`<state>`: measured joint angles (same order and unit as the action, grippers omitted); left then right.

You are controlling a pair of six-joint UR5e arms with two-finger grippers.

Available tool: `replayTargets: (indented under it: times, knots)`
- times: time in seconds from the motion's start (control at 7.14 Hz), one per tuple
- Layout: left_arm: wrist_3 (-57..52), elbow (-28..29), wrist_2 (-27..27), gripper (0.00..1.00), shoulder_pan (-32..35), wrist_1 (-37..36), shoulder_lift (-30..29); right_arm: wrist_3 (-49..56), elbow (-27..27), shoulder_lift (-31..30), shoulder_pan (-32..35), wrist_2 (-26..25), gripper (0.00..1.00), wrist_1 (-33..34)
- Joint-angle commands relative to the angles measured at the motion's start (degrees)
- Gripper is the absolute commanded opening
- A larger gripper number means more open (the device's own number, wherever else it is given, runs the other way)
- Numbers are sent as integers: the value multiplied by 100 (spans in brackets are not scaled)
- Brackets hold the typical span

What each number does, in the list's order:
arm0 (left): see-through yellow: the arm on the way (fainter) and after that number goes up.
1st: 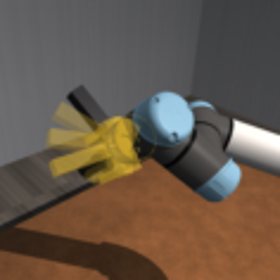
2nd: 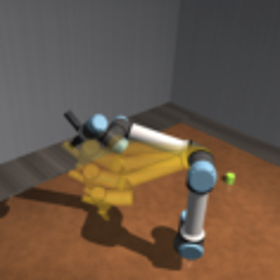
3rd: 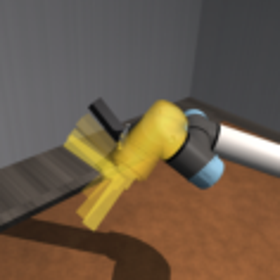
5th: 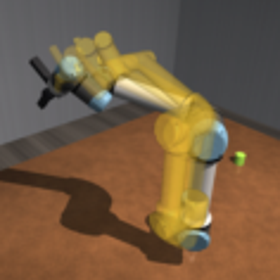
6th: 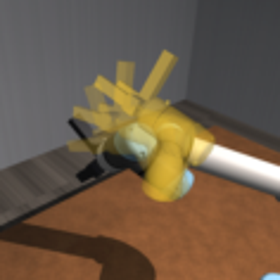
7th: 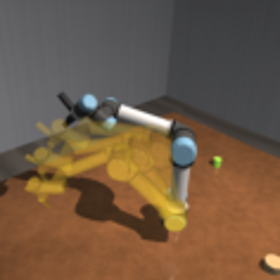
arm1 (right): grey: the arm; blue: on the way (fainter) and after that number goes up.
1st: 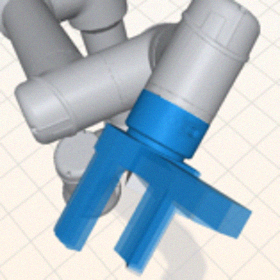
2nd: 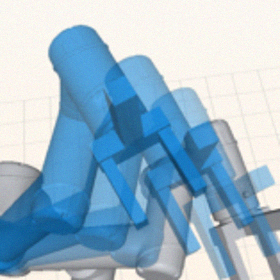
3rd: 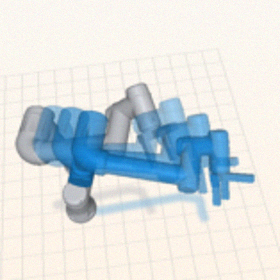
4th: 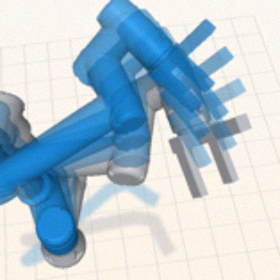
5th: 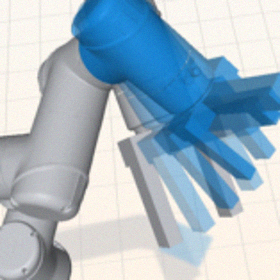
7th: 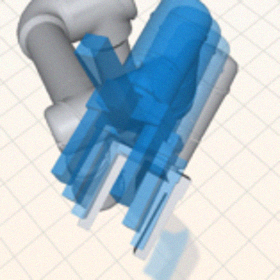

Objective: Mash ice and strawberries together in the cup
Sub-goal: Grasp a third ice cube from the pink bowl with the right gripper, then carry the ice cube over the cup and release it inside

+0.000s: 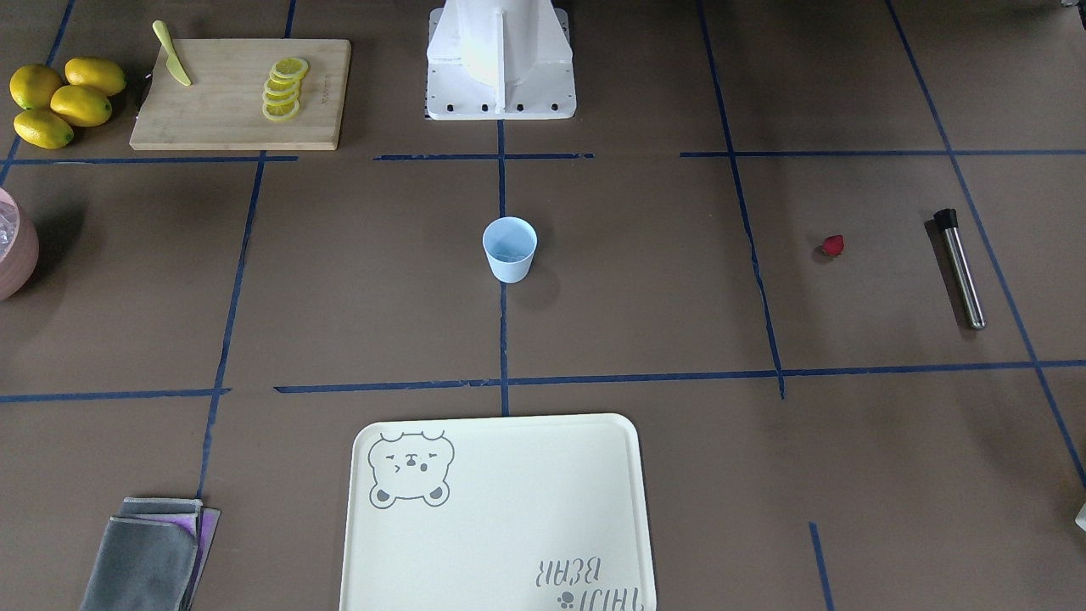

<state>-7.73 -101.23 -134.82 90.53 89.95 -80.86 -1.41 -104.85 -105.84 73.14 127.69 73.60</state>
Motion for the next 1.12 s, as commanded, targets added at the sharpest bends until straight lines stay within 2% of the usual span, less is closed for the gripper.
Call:
replayTargets:
  times: [0.0,0.14,0.42,0.98]
  knots:
    - [9,42,0,100,0,-3,0,-96,-1225,141,95,19,5,1423]
    - [0,51,0,100,0,-3,0,-166,-1405,256,87,28,8,1534]
    - [0,68,9,100,-9,5,0,-1215,-1450,842,-131,290,4,1544]
    - [17,16,35,100,-18,-47,-17,-3851,-1415,2467,-1553,3,5,1674]
